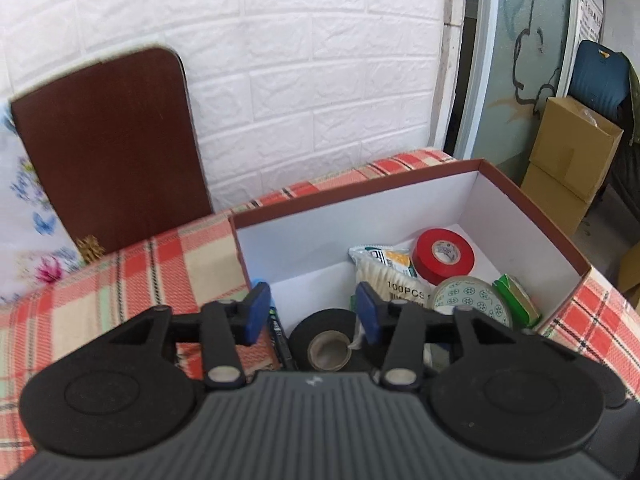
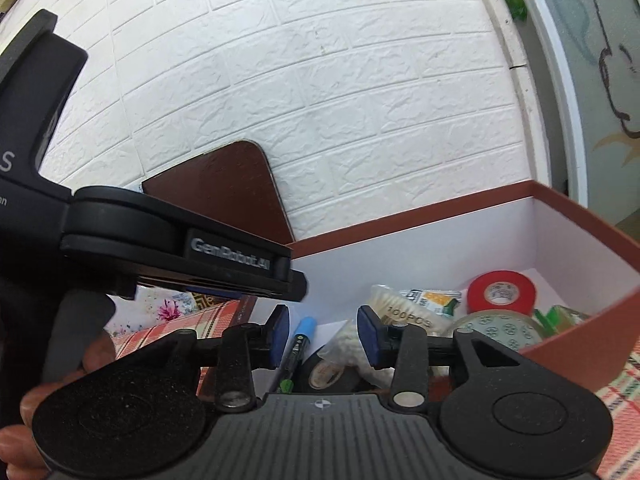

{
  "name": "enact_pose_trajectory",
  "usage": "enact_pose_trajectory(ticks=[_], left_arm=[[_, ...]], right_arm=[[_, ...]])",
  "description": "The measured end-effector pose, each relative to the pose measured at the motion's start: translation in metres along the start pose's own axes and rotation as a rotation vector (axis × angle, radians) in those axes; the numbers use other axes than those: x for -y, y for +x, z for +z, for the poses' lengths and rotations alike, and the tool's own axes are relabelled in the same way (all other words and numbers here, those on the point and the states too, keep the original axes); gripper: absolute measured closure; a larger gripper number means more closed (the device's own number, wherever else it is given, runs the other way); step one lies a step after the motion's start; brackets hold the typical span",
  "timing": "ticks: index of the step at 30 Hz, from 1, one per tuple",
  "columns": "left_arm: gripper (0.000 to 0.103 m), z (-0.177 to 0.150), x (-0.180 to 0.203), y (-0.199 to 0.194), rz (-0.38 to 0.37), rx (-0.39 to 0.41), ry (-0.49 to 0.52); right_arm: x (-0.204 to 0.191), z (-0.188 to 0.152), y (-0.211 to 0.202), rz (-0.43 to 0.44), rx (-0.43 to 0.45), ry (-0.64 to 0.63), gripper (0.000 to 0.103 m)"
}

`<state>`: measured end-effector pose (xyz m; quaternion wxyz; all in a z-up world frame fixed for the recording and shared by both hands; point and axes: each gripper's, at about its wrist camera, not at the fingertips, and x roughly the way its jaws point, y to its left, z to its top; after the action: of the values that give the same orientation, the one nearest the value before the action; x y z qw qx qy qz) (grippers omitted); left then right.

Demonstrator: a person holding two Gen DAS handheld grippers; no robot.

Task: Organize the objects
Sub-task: 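Carry the marker into the brown box and release it, then move the left gripper back toward the blue tape roll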

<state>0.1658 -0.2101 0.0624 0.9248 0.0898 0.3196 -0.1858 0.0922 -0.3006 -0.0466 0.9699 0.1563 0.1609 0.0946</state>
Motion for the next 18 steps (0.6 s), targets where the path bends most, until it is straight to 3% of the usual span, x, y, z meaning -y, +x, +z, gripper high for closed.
enact_pose_trajectory(ticks=[9, 18], left_arm=[[0.038, -0.017, 0.011, -0.044, 0.077, 0.047, 0.040], [0.035, -0.032, 0.008, -0.076, 0.100, 0.075, 0.025]], right_arm=[[0.004, -0.001, -0.045, -0.051, 0.047, -0.014, 0.060], [-0.009, 0.001, -0.071, -0.047, 0.070, -0.034, 0.057]])
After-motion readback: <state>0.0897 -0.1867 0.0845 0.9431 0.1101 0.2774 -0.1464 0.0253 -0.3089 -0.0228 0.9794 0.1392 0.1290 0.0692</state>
